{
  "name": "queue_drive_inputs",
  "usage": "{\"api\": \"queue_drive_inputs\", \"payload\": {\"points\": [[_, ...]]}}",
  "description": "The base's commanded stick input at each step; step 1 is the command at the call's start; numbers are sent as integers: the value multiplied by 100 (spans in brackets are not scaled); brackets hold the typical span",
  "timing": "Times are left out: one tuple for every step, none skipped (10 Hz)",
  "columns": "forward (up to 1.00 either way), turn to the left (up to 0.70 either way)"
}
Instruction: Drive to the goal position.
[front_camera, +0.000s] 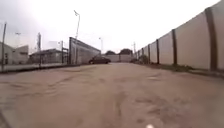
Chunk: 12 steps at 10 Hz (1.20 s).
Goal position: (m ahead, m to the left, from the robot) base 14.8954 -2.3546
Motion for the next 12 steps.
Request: {"api": "queue_drive_inputs", "payload": {"points": [[70,0],[70,0],[70,0],[70,0],[70,0],[70,0],[70,0],[70,0],[70,0],[70,0],[70,0],[70,0]]}}
